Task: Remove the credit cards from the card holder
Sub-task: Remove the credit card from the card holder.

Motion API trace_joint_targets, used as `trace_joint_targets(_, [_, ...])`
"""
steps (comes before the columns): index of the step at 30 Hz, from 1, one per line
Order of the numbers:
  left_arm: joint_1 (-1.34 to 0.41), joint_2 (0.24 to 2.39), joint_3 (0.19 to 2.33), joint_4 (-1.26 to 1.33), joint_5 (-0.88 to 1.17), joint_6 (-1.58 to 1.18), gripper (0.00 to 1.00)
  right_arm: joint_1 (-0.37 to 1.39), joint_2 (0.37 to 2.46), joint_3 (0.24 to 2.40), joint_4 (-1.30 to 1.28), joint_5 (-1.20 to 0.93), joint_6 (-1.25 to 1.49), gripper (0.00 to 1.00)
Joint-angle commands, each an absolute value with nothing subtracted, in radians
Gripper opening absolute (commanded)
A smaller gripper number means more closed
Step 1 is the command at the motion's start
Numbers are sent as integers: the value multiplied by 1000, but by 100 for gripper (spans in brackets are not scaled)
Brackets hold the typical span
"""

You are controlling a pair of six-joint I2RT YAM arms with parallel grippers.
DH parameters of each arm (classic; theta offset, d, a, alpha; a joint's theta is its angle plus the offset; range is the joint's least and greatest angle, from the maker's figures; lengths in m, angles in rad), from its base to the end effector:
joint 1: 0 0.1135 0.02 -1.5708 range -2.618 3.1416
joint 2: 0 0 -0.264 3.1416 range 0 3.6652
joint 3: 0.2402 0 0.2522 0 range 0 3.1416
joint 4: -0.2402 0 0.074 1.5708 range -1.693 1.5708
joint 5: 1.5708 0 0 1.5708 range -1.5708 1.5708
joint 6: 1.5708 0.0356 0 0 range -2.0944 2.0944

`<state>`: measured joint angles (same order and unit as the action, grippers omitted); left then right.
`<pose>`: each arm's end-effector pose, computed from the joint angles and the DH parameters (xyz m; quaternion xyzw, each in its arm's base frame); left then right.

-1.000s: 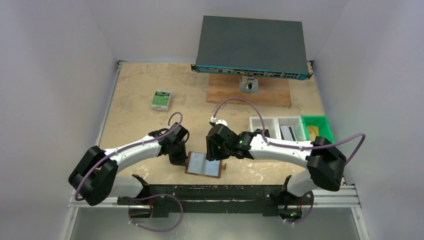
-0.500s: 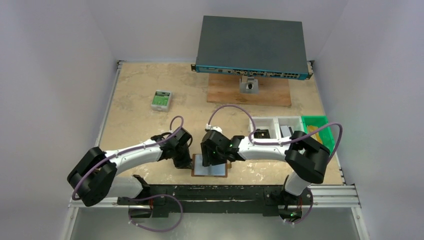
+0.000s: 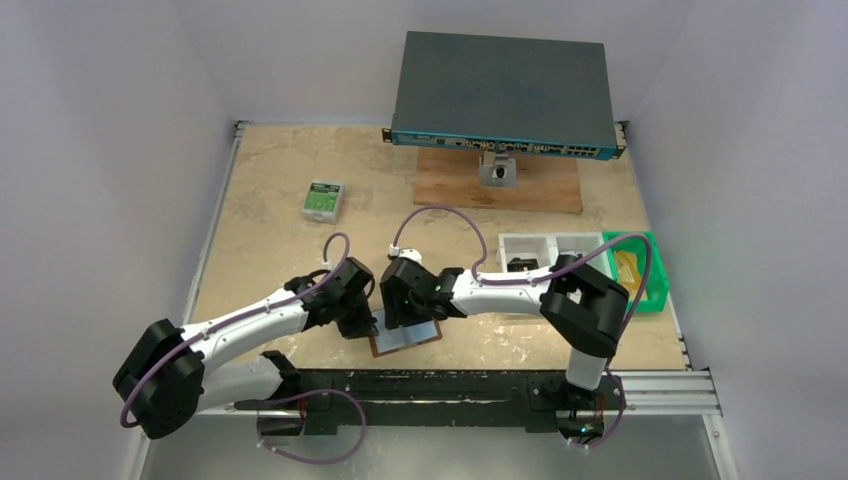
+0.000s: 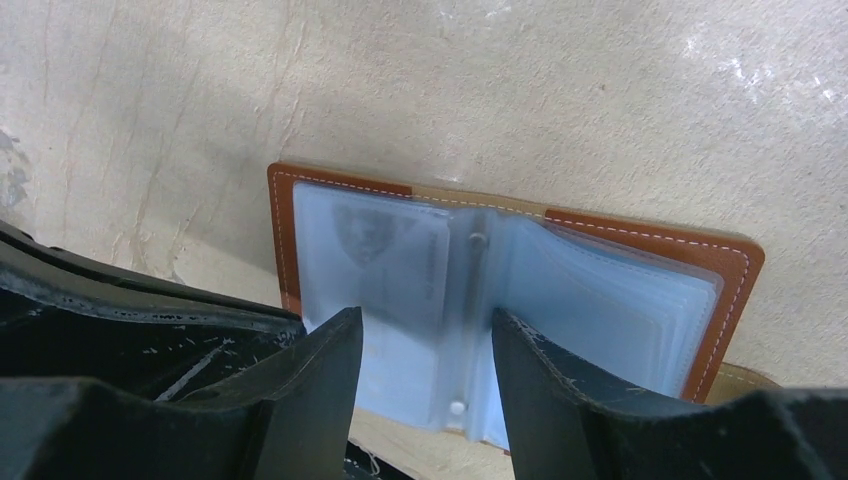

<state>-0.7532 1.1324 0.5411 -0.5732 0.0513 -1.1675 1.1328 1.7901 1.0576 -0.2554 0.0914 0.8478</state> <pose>0.1359 -0.1300 0.1652 -0.1963 0.9592 -0.1797 0.0950 0.1556 0.3246 0.1606 -0.1229 0.9490 0.2160 0.1940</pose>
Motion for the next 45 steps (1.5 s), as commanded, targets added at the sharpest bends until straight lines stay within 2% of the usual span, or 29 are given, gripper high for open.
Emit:
trace_joint_targets(1, [-745,1112,544,-624,8,-1184,0,1136,1798,1073,-303,160,818,51])
trace_joint_targets(7, [-691,1069,566,-754,-72,-1160,0,1186,1737,1093,-341,216,813,51])
trace_joint_targets(15, [-551,1046,579,-754,-15,-1046,0,1262,1843,1194,-406,272,820,51])
trace_joint_targets(24, [-550,1083,595,-719,37,-1031,0,1292,1855,1297,-510,366,822,52])
trace_joint_targets(39, [-523,1056,609,-769,3,-1016,0,1307,1979,1323,-492,304,839,55])
trace_joint_targets(43, [-523,1060,601,-754,18,-1016,0,1306,1994,1306,-479,312,821,53])
trace_joint_targets(45, [-523,1069,592,-737,37,-1011,0,1302,1992,1285,-460,310,812,48])
